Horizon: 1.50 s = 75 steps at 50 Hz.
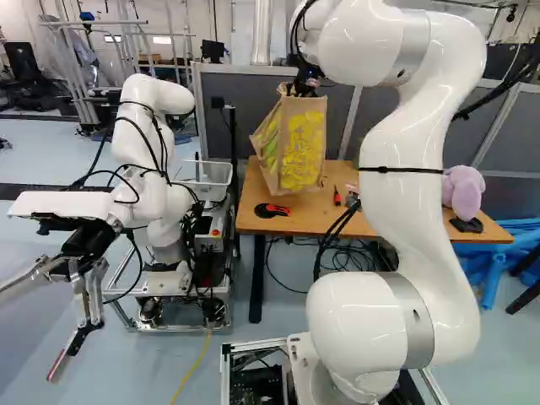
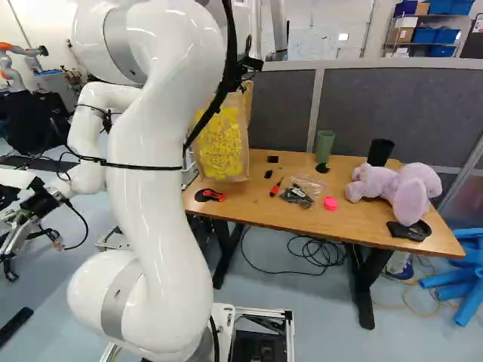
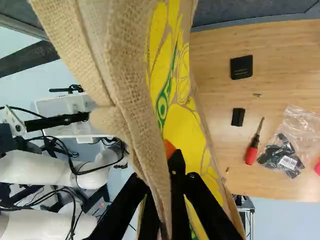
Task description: Pick up the bag on the ground and place it on the table
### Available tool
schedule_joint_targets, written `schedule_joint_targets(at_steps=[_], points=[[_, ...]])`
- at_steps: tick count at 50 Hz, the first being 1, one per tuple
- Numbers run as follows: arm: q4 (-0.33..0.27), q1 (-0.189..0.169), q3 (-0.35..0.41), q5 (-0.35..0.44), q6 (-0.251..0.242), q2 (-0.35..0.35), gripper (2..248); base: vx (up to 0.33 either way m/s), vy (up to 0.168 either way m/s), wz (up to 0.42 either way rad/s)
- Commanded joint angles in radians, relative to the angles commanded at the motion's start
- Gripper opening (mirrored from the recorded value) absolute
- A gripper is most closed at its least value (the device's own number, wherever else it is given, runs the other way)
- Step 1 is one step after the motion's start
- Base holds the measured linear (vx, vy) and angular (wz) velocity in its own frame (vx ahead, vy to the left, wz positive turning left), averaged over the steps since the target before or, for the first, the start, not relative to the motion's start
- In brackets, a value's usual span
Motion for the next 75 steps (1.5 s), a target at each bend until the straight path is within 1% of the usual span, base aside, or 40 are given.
schedule_joint_targets(at_steps=[20, 42, 49, 58, 59, 63, 64, 69, 70, 74, 75], points=[[0.0, 0.008, -0.129, 0.0, 0.0, -0.133, 21, 0.0, 0.0, 0.0], [0.0, 0.018, -0.288, 0.0, 0.0, -0.278, 21, 0.0, 0.0, 0.0], [0.0, 0.018, -0.334, 0.0, 0.0, -0.309, 21, 0.0, 0.0, 0.0], [0.0, 0.018, -0.356, 0.0, 0.0, -0.324, 21, 0.0, 0.0, 0.0], [0.0, 0.018, -0.357, 0.0, 0.0, -0.324, 42, 0.0, 0.0, 0.0], [0.0, 0.018, -0.358, 0.0, 0.0, -0.325, 42, 0.0, 0.0, 0.0], [0.0, 0.018, -0.358, 0.0, 0.0, -0.325, 77, 0.0, 0.0, 0.0], [0.0, 0.018, -0.359, 0.0, 0.0, -0.326, 77, 0.0, 0.0, 0.0], [0.0, 0.018, -0.359, 0.0, 0.0, -0.326, 113, 0.0, 0.0, 0.0], [0.0, 0.018, -0.359, 0.0, 0.0, -0.326, 113, 0.0, 0.0, 0.0], [0.0, 0.018, -0.359, 0.0, 0.0, -0.326, 149, 0.0, 0.0, 0.0]])
